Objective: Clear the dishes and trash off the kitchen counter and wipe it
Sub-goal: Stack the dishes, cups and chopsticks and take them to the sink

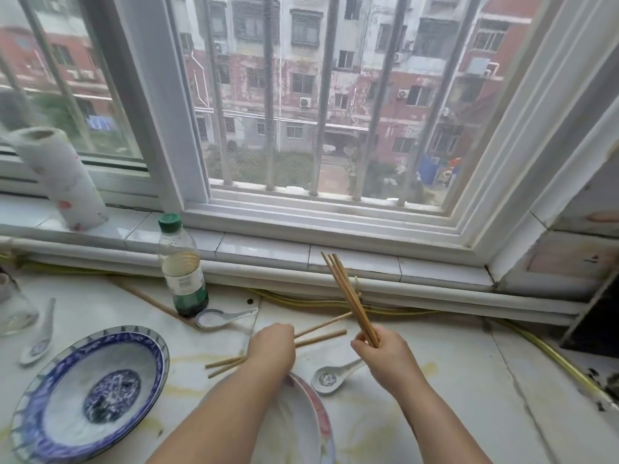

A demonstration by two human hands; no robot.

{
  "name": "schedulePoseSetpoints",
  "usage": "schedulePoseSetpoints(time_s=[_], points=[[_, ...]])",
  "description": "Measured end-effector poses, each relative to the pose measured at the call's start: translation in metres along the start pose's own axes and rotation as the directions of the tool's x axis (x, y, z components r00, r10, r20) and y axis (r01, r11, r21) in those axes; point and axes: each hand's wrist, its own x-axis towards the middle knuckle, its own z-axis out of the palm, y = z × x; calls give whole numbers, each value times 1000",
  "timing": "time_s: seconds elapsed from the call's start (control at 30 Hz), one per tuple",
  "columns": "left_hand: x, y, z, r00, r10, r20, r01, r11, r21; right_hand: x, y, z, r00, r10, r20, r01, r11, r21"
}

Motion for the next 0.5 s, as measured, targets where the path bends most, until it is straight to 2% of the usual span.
schedulePoseSetpoints(time_s=[0.17, 0.3, 0.4, 0.5], points=[[14, -8, 4, 998, -56, -6, 56, 998, -16, -4, 3, 7, 999, -34, 6, 34, 999, 0], [20, -7, 4, 1000, -14, 17, 13, 998, 59, -9, 19, 4, 1000, 21, 13, -21, 1000, -16], [15, -3, 1, 999, 21, -33, -19, 997, 80, -13, 23, 3, 999, 41, 8, -40, 999, -5], [6, 0, -13, 994, 48, -102, -48, 999, 5, -9, 10, 4, 1000, 20, 3, -20, 1000, 20]])
